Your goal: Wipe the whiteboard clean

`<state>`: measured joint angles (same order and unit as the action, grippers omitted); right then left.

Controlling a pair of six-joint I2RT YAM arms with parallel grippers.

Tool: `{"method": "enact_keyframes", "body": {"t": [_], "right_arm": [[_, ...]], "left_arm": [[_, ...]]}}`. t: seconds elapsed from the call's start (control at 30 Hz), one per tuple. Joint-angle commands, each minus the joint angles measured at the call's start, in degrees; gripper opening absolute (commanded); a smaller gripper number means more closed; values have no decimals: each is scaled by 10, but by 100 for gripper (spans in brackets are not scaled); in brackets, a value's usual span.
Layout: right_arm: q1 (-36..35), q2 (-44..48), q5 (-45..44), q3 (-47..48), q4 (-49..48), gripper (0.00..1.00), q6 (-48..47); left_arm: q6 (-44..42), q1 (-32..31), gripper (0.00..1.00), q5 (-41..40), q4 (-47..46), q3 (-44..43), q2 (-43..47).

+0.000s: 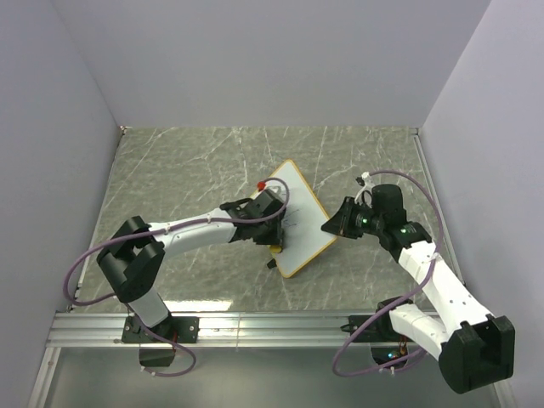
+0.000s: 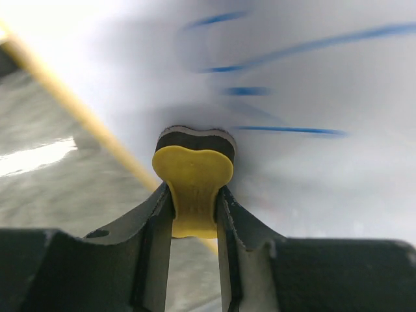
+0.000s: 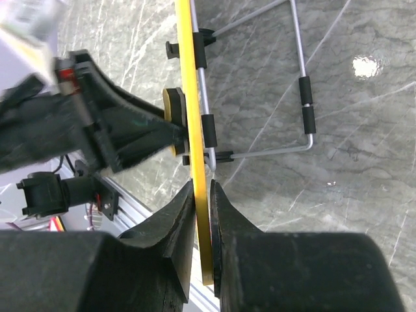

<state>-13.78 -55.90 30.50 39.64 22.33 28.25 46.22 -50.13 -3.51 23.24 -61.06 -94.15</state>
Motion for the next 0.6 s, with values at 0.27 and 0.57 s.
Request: {"method": "enact_keyframes", "body": {"t": [0.27,0.57], "right_arm": [[0,25,-25,-26,22,0,5],[1,54,-40,-12,54,0,2]], "left_arm": [[-25,-69,0,5,13,-187,-51],[1,22,0,37,-62,-15,15]]}}
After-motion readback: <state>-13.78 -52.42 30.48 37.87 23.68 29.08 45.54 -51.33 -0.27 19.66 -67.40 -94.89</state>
